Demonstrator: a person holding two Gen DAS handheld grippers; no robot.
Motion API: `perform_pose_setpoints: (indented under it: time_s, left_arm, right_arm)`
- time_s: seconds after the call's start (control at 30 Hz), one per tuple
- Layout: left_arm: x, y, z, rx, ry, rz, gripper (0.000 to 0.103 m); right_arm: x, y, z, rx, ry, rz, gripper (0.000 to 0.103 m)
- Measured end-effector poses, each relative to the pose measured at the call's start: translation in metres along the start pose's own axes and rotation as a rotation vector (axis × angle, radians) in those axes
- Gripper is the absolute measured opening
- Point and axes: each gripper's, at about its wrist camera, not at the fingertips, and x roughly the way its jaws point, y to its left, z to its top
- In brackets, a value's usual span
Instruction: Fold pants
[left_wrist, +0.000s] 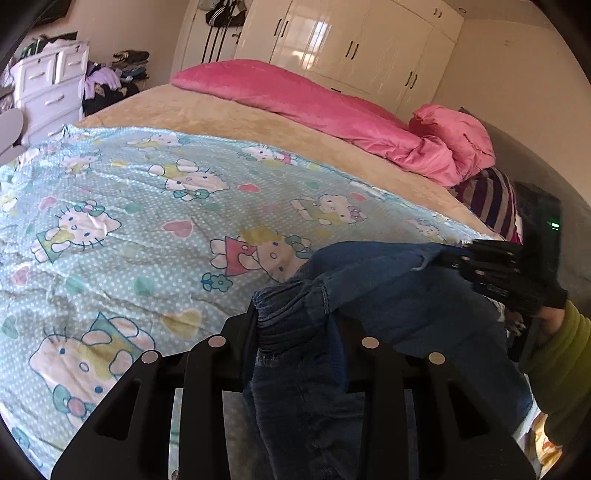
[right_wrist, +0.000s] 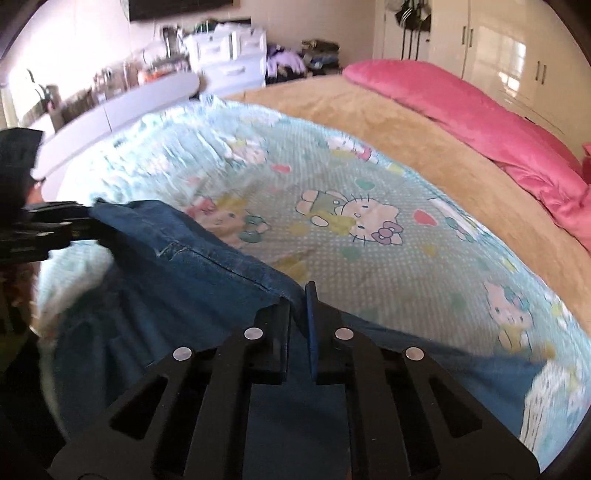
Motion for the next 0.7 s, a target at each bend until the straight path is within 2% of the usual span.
perform_pose_setpoints:
  time_s: [0.2, 0.33, 0.7]
  left_arm:
    - [-0.028, -0.018, -0.016, 0.042, -0.029, -0.02, 0.031]
    - [-0.044, -0.024, -0.033, 0.056, -0.031, -0.028, 0.031]
    - [-0.061, -0.022, -0.077, 0.065, 0.055, -0.022, 0.033]
  right_arm:
    - [-0.058, 0.024, -0.034, 0.045, -0.054, 0.038, 0.003]
    - [-0.084, 0.047, -0.059, 0.052, -0.056, 0.078, 0.003]
    - [-0.095, 0.104, -0.113, 0.029, 0.05, 0.146, 0.004]
